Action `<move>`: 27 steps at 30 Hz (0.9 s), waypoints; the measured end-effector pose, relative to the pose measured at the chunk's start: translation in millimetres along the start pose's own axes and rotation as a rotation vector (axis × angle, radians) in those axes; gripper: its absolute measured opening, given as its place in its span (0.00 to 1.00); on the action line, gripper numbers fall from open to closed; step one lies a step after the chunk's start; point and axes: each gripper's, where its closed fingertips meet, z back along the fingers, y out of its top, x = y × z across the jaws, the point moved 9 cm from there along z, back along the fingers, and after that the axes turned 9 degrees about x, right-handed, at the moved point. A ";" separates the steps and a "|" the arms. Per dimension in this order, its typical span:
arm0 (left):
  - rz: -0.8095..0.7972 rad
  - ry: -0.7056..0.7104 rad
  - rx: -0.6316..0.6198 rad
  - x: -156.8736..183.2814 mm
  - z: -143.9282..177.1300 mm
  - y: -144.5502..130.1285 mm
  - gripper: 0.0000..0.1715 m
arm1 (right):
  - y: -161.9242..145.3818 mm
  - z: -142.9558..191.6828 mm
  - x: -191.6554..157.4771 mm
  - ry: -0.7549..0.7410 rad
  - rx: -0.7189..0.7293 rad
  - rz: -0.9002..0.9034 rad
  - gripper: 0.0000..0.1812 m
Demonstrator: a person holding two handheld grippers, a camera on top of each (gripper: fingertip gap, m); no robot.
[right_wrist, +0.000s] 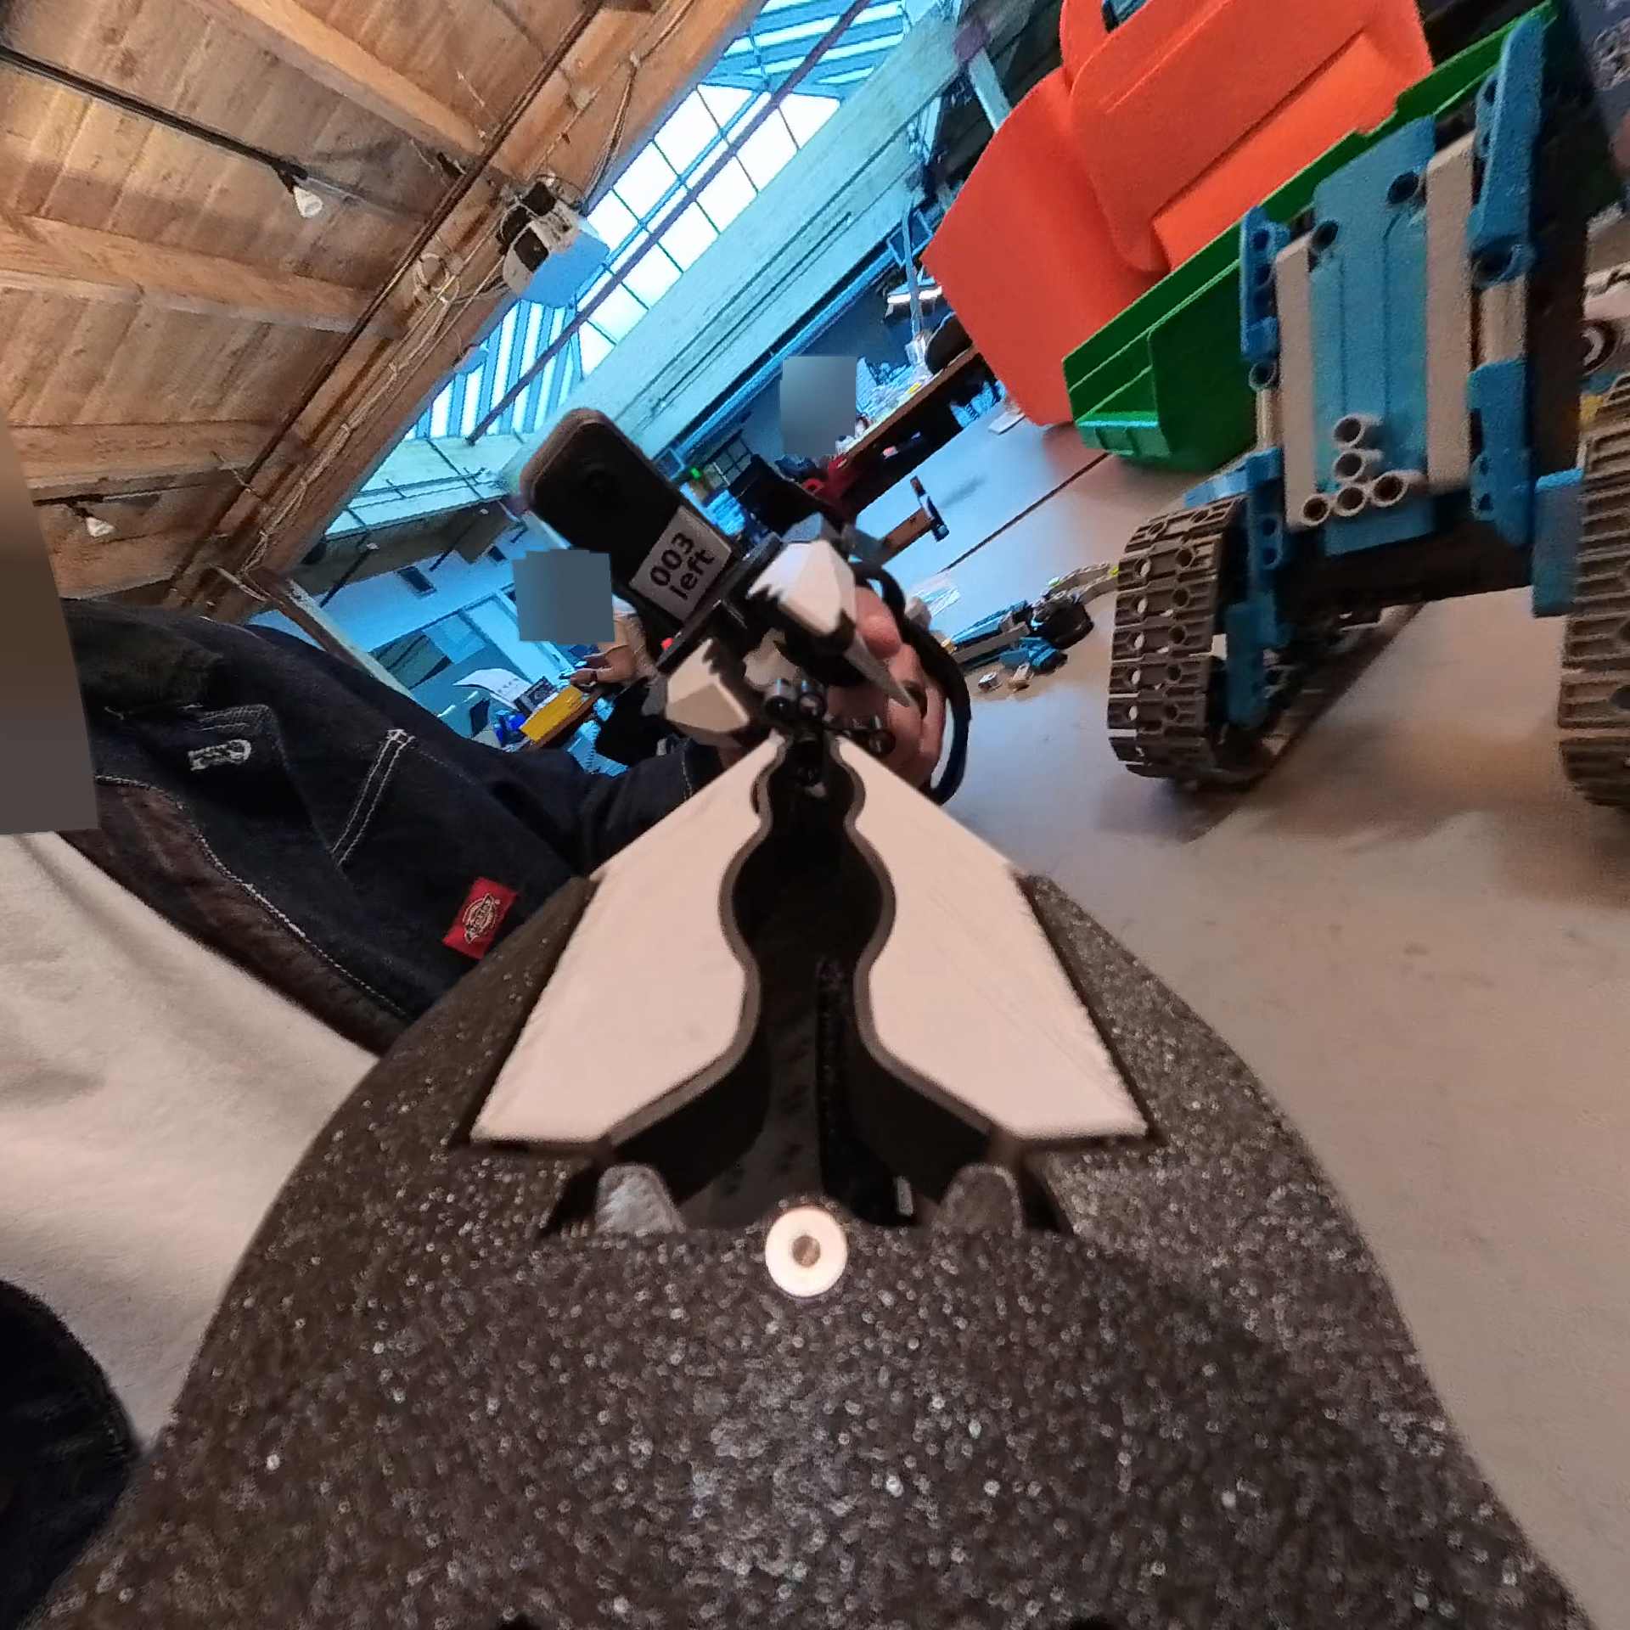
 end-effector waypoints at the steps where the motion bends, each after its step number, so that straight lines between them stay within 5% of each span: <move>1: -0.005 -0.009 -0.008 0.7 -0.4 -0.9 0.10 | -0.8 -0.8 1.3 0.002 -0.008 -0.016 0.03; 25: -0.002 -0.093 -0.096 5.5 -1.0 -9.5 0.03 | -3.0 1.4 -0.6 -0.012 -0.081 0.044 0.00; 27: 0.002 -0.082 -0.100 2.7 4.8 -9.6 0.03 | 11.2 15.9 0.9 -0.016 0.078 0.024 0.02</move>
